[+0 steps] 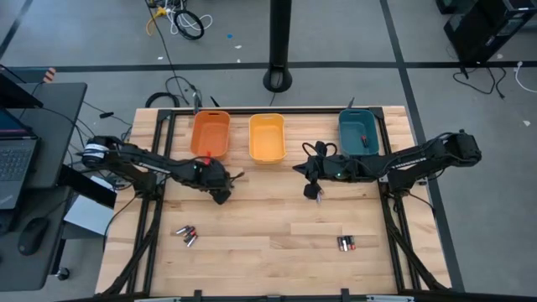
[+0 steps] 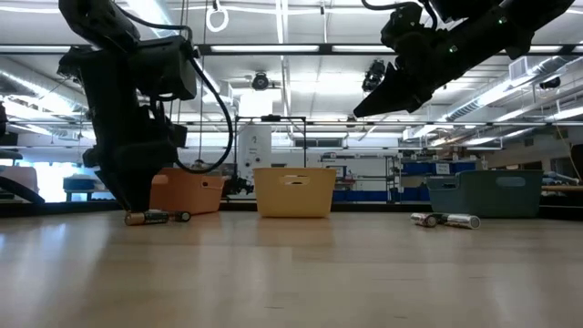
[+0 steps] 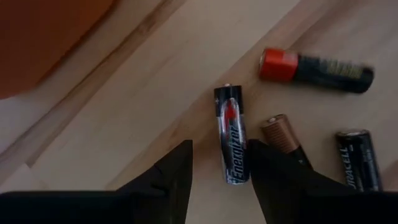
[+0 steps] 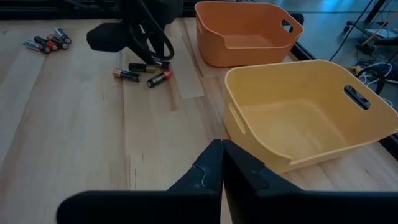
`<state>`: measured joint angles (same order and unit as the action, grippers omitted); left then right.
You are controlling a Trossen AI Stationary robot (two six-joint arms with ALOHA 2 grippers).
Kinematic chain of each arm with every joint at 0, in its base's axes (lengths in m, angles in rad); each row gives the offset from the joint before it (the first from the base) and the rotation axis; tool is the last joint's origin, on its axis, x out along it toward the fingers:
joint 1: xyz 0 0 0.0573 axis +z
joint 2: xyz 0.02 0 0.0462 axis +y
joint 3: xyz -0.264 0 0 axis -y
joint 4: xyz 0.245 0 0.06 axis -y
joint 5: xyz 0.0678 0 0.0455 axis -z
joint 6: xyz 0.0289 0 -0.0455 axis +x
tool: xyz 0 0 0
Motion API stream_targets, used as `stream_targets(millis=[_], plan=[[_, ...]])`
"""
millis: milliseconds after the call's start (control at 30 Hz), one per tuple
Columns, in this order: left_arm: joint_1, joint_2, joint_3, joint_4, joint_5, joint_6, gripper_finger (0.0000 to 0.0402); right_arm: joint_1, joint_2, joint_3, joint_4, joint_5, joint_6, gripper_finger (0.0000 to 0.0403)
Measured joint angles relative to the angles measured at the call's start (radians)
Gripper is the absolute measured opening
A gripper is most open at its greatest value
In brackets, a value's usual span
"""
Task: Sort batteries
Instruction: Put the silver battery into the orange bin
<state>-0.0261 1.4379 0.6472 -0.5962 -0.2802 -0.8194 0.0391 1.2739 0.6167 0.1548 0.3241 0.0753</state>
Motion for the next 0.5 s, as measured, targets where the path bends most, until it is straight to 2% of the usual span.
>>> stream_targets(millis=[233, 333, 500], plan=[[-0.007, 0.028, -0.016, 0.015, 0.003, 0.025, 0.0151, 0.0, 0.0, 0.0, 0.0, 0.0, 0.0, 0.002], [-0.016, 0.03, -0.017, 0.024, 0.004, 0.062, 0.0121, 0.0, 0.0, 0.0, -0.001, 0.0, 0.0, 0.0017], [-0.038, 0.031, -0.018, 0.033, 0.003, 0.144, 0.0049, 0.0, 0.0, 0.0, -0.001, 0.0, 0.0, 0.002]])
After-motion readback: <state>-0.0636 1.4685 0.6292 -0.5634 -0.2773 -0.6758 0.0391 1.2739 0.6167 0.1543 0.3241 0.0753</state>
